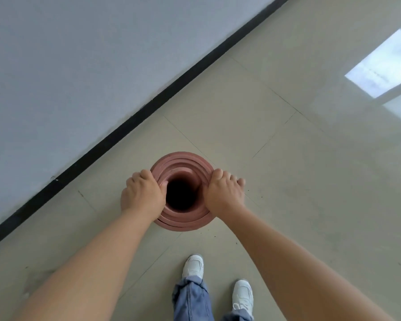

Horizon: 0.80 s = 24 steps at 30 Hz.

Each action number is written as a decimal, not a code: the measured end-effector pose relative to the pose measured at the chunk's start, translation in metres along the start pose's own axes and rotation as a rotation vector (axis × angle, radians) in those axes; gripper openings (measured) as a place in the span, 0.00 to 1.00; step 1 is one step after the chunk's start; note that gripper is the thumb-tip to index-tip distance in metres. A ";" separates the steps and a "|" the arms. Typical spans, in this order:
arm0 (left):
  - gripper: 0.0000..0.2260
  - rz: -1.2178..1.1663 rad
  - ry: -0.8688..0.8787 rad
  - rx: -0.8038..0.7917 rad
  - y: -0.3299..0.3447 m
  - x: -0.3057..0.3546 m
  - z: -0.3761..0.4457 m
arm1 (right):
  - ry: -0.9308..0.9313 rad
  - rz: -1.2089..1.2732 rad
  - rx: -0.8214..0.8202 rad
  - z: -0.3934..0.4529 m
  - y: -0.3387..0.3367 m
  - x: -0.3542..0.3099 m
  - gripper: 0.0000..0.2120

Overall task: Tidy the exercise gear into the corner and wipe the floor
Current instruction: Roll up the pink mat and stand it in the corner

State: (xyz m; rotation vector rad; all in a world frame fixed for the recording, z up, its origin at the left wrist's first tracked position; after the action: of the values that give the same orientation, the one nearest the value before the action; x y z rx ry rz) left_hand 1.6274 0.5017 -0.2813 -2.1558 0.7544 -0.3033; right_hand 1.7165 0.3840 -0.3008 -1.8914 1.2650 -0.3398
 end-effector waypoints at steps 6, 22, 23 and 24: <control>0.20 0.105 0.171 -0.047 -0.050 0.054 -0.017 | 0.150 0.076 -0.020 -0.023 -0.058 0.036 0.13; 0.17 0.192 0.482 0.096 -0.260 0.424 -0.104 | 0.313 0.322 0.287 -0.072 -0.375 0.306 0.08; 0.16 0.201 0.501 0.113 -0.273 0.453 -0.111 | 0.321 0.327 0.307 -0.074 -0.396 0.327 0.10; 0.16 0.204 0.519 0.130 -0.285 0.481 -0.118 | 0.330 0.332 0.332 -0.074 -0.416 0.348 0.10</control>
State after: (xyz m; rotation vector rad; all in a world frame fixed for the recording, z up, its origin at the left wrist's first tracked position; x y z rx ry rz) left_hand 2.0738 0.2747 -0.0057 -1.8713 1.1987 -0.7974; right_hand 2.0990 0.1157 -0.0146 -1.3535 1.6006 -0.6586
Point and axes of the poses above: each hand's wrist, its own z-axis towards the middle knuckle, its own y-axis out of the palm, x = y × z, the point moved 2 cm from there along z, towards the middle knuckle, and after that the axes turned 6 degrees about -x, right-handed, at the moved point
